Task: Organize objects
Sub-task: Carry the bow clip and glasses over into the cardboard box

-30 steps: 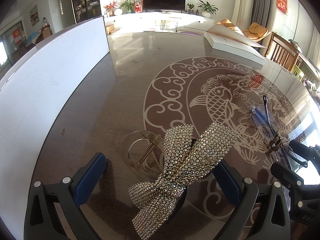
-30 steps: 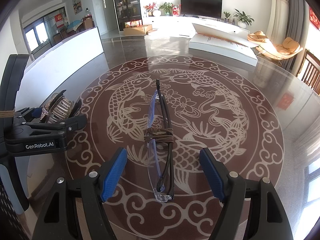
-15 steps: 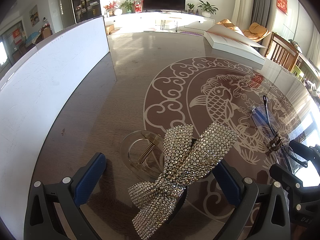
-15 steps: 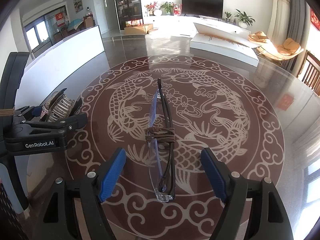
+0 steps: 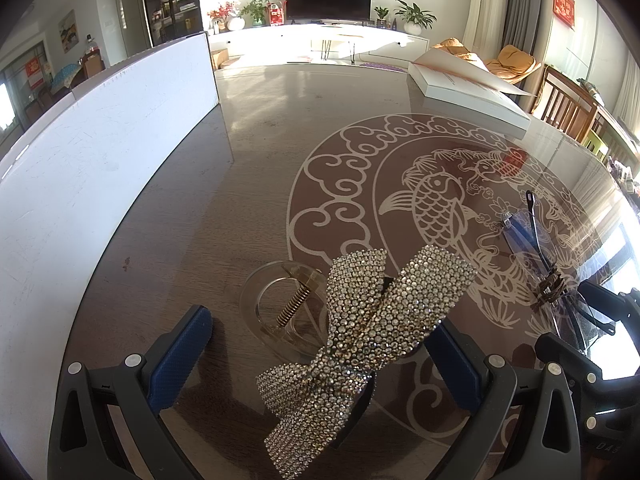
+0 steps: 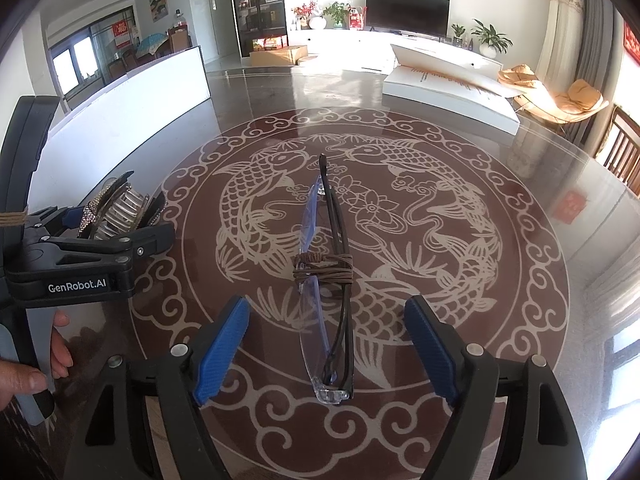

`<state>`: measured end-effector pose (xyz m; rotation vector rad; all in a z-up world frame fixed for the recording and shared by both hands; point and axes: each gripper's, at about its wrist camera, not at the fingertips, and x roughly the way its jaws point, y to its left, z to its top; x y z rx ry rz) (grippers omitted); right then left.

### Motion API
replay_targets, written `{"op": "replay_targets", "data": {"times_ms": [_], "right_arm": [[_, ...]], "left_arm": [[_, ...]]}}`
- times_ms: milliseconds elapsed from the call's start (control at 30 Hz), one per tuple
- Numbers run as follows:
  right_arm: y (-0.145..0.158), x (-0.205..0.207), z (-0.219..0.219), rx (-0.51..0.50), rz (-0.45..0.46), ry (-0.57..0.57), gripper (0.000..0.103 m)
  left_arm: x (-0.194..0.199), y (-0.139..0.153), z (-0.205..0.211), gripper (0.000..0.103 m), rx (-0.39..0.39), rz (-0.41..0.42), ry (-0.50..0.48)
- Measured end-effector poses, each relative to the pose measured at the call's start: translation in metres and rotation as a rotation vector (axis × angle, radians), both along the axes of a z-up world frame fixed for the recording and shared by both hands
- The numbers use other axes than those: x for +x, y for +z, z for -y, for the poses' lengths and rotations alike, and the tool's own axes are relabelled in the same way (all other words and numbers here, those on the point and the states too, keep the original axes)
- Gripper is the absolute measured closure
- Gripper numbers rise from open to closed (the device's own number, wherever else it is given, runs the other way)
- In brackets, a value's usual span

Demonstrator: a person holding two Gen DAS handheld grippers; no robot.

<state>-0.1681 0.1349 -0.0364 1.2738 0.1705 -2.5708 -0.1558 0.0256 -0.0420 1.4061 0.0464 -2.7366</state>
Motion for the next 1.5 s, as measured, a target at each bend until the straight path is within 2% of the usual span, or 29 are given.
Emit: {"op": "replay_targets", "data": {"times_ms": [367,533,567,600,633,667,700,733,933,1100,1167,1300,1400,1500], "right_arm": [[-0.001,0.001,0.002,0.020,0.001,0.003,0.019],[0.001,-0.005,-0.001,-0.008,0.025,0.021,0.016],[0.002,-0.008,0.000,0.002,0.035,0.029,0.020],[0.003,-0.012,0.000,0.021,0.041,0.037,0.031],[0.005,-0.015,0.000,0.036,0.045,0.044,0.040],[0.007,-0.019,-0.002,0.034,0.054,0.052,0.063],[0.009,-0.023,-0.004,0.029,0.071,0.055,0.076],[0.010,-0.026,-0.006,0.015,0.092,0.057,0.075],[0.022,-0.016,-0.025,-0.098,0.139,0.035,0.076],[0.053,-0.001,-0.022,-0.199,0.111,0.047,0.076],[0.075,0.001,-0.004,-0.236,0.083,0.086,0.076],[0.124,-0.002,0.063,-0.356,0.029,0.204,0.076],[0.155,-0.007,0.138,-0.448,0.010,0.319,0.076],[0.171,-0.005,0.221,-0.488,-0.015,0.411,0.076]], "left_arm": [[0.002,0.000,-0.001,0.000,0.000,0.023,-0.028],[-0.002,0.002,0.001,0.000,0.001,0.108,-0.128],[-0.002,0.002,0.003,0.000,0.000,0.121,-0.142],[-0.002,0.004,0.005,0.007,-0.003,0.110,-0.156],[0.000,0.008,0.006,0.030,-0.003,0.080,-0.175],[0.001,0.010,0.008,0.046,-0.014,0.059,-0.186],[0.001,0.011,0.012,0.049,-0.005,0.058,-0.196],[0.003,0.013,0.016,0.052,0.012,0.050,-0.203],[0.041,0.038,0.041,0.053,0.096,-0.048,-0.194],[0.080,0.090,0.066,0.053,0.215,-0.160,-0.157],[0.094,0.116,0.087,0.053,0.259,-0.203,-0.131],[0.114,0.155,0.159,0.053,0.254,-0.242,-0.017],[0.121,0.159,0.225,0.053,0.186,-0.219,0.131],[0.126,0.141,0.282,0.053,0.142,-0.146,0.261]]}}
